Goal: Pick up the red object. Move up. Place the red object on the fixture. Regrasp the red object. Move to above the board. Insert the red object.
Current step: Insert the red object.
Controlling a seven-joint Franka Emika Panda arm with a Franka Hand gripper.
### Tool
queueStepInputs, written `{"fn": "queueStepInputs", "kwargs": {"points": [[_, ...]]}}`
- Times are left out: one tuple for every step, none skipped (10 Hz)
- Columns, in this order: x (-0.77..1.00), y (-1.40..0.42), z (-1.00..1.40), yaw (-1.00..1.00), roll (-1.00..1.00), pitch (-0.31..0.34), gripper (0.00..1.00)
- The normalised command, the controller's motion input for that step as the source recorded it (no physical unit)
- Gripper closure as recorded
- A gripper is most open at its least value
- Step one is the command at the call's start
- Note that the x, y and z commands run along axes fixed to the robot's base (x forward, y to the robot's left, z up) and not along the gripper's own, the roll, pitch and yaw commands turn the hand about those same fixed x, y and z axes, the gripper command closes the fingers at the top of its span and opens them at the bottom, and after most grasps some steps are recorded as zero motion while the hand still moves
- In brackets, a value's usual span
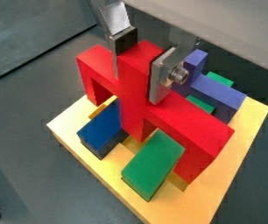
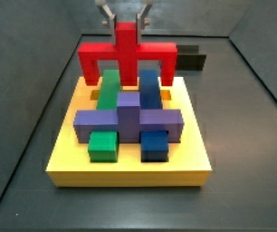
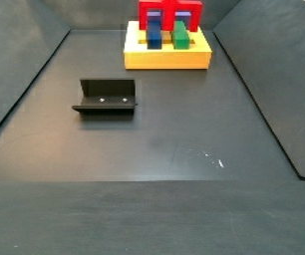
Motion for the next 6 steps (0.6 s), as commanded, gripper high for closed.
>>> {"fn": "queueStepInputs", "kwargs": {"points": [[0.22,0.00,-0.07,0.00,0.06,0.017,1.00],[0.16,0.01,-0.12,0.00,0.09,0.019,1.00],[0.06,0.02,-0.12,0.00,0.09,0.000,1.00],[0.03,0.01,-0.16,0.01,0.08,0.000,1.00],[0.05,0.00,-0.15,0.02,0.07,0.000,1.00],[0.00,0.01,-0.24,0.04,0.07,0.000,1.00]]}}
